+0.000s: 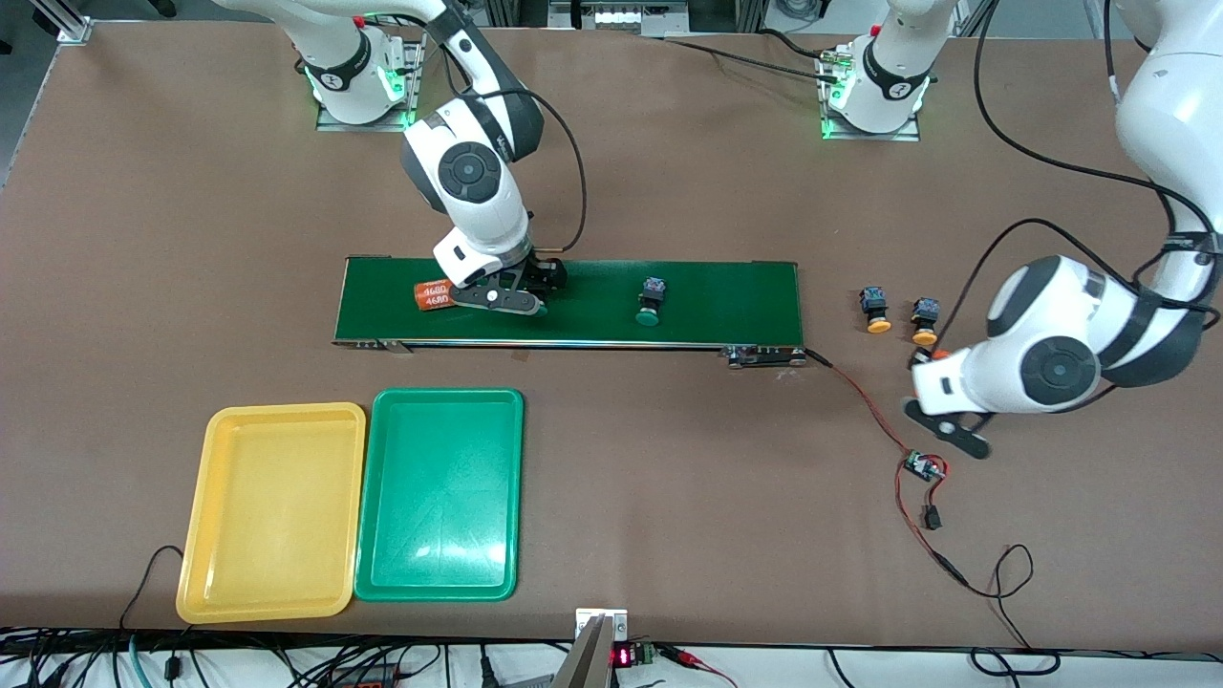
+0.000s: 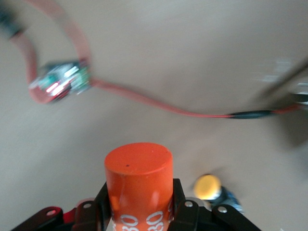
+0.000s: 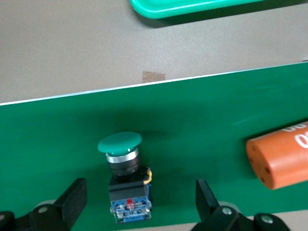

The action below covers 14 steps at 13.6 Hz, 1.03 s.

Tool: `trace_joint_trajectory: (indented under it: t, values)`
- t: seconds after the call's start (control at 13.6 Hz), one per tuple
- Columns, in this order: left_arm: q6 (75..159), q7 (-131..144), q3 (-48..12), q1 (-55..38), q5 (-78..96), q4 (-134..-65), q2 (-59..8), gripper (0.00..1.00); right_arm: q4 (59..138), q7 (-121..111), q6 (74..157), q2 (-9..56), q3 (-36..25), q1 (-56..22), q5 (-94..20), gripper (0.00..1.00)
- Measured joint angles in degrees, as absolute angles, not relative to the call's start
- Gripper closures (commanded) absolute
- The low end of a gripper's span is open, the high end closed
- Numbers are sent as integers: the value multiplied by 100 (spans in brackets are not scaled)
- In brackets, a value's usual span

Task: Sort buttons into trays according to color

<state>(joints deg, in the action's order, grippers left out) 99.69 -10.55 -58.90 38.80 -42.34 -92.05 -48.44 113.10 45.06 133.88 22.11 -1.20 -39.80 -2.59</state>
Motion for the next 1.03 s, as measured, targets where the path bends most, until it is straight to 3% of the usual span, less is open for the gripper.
trace_joint_trajectory:
  t: [0.22, 0.37, 0.66, 0.89, 1.03]
  values:
    - [9975, -2215, -5912, 3522, -3743, -9285, -4880, 76, 11292, 4501, 13388, 2302, -123, -3981, -259, 30]
    - [9997, -2618, -5914, 3249, -3650, -9360, -4939, 77, 11292, 4493, 13399, 2393, -123, -3984, -257, 38]
    - [10339, -2782, -5955, 2745, -3489, -9657, -4954, 78, 11287, 4367, 13446, 2586, -134, -3989, -241, 81]
    - [10532, -2780, -6025, 2489, -3488, -9908, -4956, 78, 11180, 4306, 13363, 2490, -191, -3946, -241, 84]
    - [10602, -2780, -6093, 2364, -3487, -9978, -4955, 78, 10988, 4039, 12859, 2235, -240, -3718, -241, 84]
